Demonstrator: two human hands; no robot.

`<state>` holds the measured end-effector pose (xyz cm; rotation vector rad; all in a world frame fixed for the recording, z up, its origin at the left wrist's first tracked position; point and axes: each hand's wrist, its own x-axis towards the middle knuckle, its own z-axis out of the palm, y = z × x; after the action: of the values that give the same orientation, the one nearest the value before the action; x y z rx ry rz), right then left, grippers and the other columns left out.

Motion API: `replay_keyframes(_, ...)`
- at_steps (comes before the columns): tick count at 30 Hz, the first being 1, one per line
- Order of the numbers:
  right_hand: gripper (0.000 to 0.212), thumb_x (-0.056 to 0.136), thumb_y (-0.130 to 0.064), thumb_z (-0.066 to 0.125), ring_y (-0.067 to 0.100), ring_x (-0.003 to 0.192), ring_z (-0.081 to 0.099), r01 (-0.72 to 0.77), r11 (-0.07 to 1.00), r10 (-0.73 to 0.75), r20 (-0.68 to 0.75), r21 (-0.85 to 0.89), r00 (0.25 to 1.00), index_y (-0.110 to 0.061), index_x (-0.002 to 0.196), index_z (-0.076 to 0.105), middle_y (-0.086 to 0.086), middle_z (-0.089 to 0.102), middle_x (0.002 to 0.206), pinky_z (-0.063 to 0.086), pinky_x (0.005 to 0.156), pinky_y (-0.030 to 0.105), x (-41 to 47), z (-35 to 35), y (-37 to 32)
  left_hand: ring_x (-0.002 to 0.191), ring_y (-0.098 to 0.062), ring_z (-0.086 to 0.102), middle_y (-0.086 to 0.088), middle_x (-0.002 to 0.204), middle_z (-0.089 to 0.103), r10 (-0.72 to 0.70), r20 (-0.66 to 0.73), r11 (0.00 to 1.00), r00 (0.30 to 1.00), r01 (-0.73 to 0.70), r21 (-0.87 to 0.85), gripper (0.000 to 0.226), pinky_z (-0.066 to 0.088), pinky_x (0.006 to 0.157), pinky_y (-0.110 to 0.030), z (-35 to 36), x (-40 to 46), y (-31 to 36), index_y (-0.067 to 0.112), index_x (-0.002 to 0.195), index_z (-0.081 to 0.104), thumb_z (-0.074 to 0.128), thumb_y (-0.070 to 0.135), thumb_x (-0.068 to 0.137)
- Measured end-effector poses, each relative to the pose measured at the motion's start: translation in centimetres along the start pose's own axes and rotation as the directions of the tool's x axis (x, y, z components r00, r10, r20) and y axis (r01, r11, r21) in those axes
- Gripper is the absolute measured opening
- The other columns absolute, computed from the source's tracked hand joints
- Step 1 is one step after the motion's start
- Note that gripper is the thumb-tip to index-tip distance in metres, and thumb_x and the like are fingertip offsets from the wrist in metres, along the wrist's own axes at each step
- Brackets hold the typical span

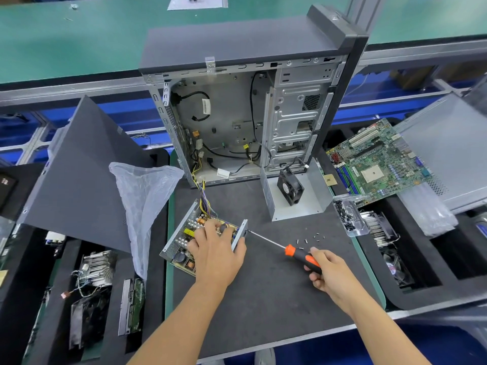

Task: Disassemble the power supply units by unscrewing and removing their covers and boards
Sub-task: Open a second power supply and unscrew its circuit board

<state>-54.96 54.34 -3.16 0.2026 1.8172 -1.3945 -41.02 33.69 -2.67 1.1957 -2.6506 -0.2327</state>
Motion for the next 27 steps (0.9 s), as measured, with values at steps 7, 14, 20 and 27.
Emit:
replay_keyframes(7, 0.03, 0.1, -0.035, 0.055, 0.015, 0.054, 0.052, 0.011, 1.0, -0.011, 0.001, 0.0, 1.0, -0.007, 0.104, 0.062, 0.014, 0.066, 0.084, 0.044, 0.052, 0.028, -0.2, 0.1, 0.0, 0.092, -0.032, 0.048, 0.001, 0.096, 0.062, 0.08, -0.019, 0.997, 0.997, -0.08, -0.007, 0.017, 0.032, 0.076, -0.045, -0.3, 0.0, -0.1, 0.024, 0.099, 0.074, 0.067, 0.036, 0.09)
replay_keyframes(14, 0.022, 0.094, -0.01, 0.065, 0.021, 0.076, 0.059, 0.062, 0.966, -0.075, 0.04, 0.251, 0.996, -0.011, 0.116, 0.06, 0.015, 0.058, 0.103, 0.052, 0.067, 0.03, -0.1, -0.5, 0.2, 0.096, -0.021, 0.044, 0.011, 0.086, 0.066, 0.101, 0.124, 0.992, 0.987, -0.11, 0.066, 0.032, 0.023, 0.074, -0.038, -0.2, 0.3, -0.3, 0.029, 0.092, 0.067, 0.04, 0.045, 0.099)
replay_keyframes(20, 0.062, 0.1, -0.061, 0.033, 0.018, 0.047, 0.056, -0.052, 0.997, 0.057, -0.071, 0.063, 0.996, -0.009, 0.1, 0.066, 0.021, 0.072, 0.081, 0.041, 0.046, 0.026, 0.0, -0.1, -1.0, 0.087, -0.022, 0.047, 0.009, 0.069, 0.06, 0.124, 0.086, 0.992, 0.989, -0.126, 0.017, 0.022, 0.018, 0.069, -0.037, -0.2, 0.2, -0.1, 0.025, 0.077, 0.066, 0.061, 0.037, 0.094)
replay_keyframes(27, 0.028, 0.099, -0.04, 0.056, 0.018, 0.058, 0.059, 0.011, 0.981, -0.015, 0.017, 0.196, 1.0, -0.013, 0.105, 0.062, 0.015, 0.067, 0.093, 0.045, 0.053, 0.027, 0.5, -0.5, -0.3, 0.09, -0.023, 0.047, 0.008, 0.07, 0.06, 0.129, 0.109, 0.992, 0.986, -0.128, -0.015, 0.025, 0.02, 0.072, -0.037, -0.2, 0.3, -0.2, 0.022, 0.077, 0.064, 0.06, 0.038, 0.095)
